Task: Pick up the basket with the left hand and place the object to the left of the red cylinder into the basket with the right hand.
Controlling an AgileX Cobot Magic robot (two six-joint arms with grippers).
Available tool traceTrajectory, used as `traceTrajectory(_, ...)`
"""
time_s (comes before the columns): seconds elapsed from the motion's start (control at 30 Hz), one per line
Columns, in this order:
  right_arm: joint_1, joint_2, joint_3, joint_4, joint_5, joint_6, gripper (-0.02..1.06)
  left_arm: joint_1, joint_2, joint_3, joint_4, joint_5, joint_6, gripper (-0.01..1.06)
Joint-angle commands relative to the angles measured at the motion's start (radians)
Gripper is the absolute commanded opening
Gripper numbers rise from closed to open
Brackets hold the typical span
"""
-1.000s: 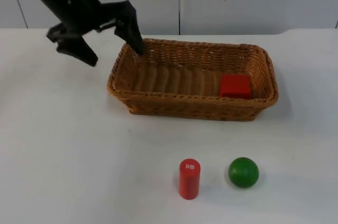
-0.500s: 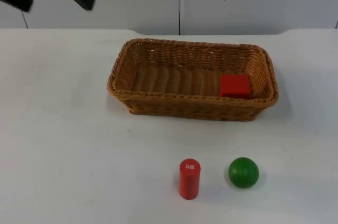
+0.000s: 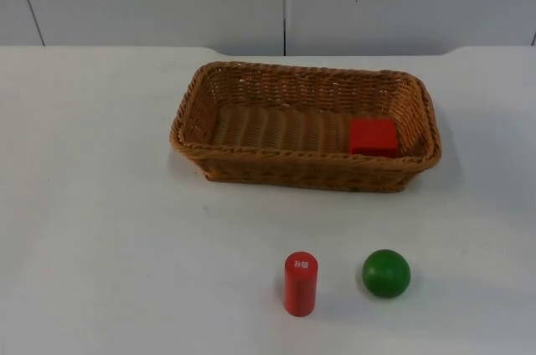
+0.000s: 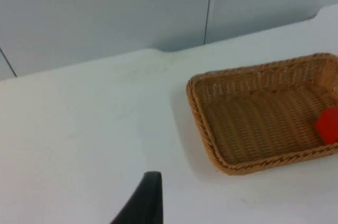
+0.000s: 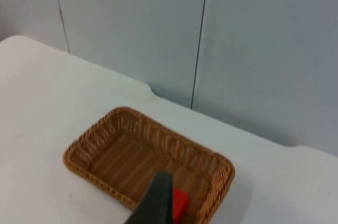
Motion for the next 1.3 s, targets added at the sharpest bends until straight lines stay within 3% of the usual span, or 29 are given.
traceTrajectory(0.0,-0.001,-0.053,0.054,0.004,-0.013,-0.012,0.85,-0.001,-0.106,0.057,-0.004,-0.004,-0.012,1.05)
traceTrajectory(0.33,-0.001,-0.278,0.271,0.03,-0.035,-0.054,0.85,-0.001,-0.455,0.197,0.035,0.05,-0.087,1.05)
traceTrajectory(0.6,-0.001,-0.539,0.433,0.038,-0.038,-0.066,0.85,-0.001,-0.648,0.228,0.305,0.23,-0.342,1.05)
traceTrajectory(0.77,-0.001,-0.665,0.494,0.081,-0.028,-0.077,0.85,-0.001,-0.735,0.228,0.336,0.306,-0.365,1.05)
traceTrajectory(1.07,-0.001,-0.811,0.551,0.169,0.128,-0.167,0.85,-0.001,-0.851,0.293,0.338,0.394,-0.368,1.05)
traceTrajectory(1.27,-0.001,-0.844,0.558,0.213,0.207,-0.218,0.85,-0.001,-0.851,0.339,0.33,0.389,-0.371,1.05)
